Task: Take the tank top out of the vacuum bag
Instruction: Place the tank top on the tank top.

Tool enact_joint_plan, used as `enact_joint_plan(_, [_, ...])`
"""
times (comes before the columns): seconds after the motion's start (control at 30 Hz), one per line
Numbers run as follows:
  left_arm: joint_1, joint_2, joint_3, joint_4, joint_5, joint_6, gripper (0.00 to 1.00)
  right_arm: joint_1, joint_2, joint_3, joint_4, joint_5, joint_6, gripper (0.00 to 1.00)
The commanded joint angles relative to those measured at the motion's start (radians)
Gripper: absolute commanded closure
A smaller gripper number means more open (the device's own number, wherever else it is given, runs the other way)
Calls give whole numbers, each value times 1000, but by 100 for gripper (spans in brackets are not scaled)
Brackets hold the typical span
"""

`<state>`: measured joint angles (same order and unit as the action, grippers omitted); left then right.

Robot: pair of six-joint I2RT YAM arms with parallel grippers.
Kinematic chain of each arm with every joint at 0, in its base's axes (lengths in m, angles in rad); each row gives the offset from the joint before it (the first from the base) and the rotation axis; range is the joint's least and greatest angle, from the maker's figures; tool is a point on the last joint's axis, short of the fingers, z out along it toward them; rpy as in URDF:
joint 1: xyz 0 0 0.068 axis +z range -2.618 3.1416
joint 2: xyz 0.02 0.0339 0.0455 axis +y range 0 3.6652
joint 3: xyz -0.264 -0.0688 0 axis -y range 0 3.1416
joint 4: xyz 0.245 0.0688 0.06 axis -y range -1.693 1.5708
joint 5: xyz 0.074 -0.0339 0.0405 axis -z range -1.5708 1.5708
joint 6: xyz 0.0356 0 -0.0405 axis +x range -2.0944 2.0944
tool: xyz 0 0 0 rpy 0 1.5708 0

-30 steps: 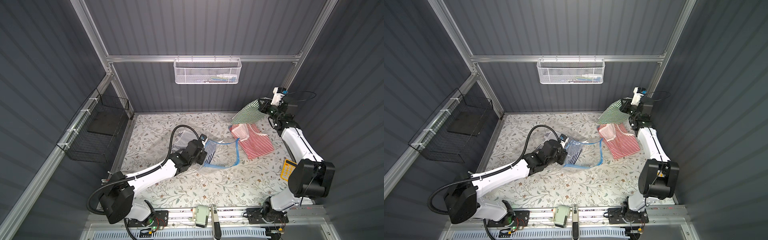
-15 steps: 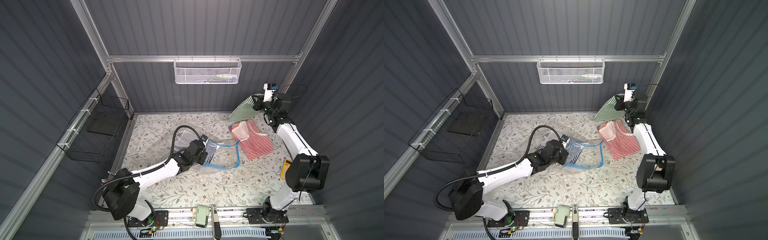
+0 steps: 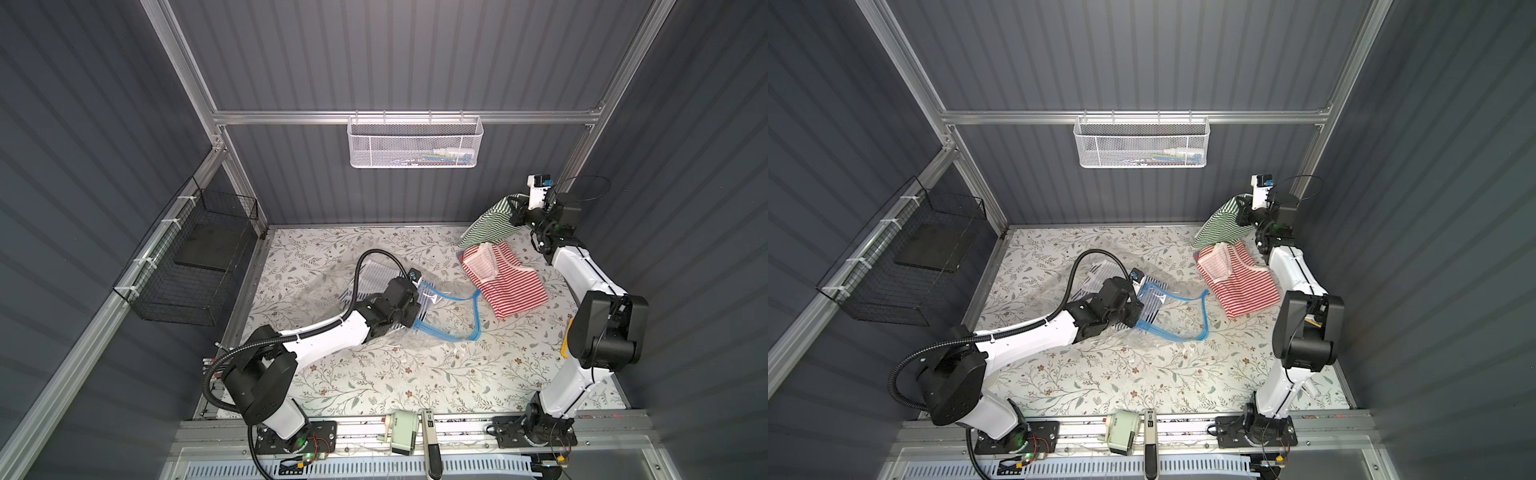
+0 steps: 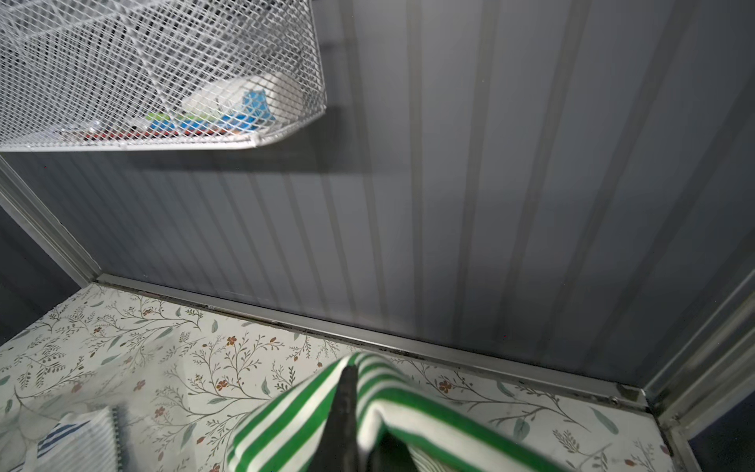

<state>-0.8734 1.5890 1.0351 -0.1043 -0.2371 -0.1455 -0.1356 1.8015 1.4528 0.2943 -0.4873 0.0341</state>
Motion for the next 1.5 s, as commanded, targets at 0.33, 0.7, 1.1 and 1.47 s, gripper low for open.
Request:
enact_joint_plan(0.33, [7,52,69,-1,33,-11,100,-17,-4,41,66,0,-30,100])
enact_joint_plan(0.7, [7,73,69,31,19,-17,100,-32,46,138,30,-22,-19,100])
enact_joint_plan(1.1, [8,82,92,18,22,0,100,-30,17,-9,134,-16,36,100])
enact_joint_plan(1.47, [9,47,76,24,32,1,100,-12,-72,-121,109,45,18,100])
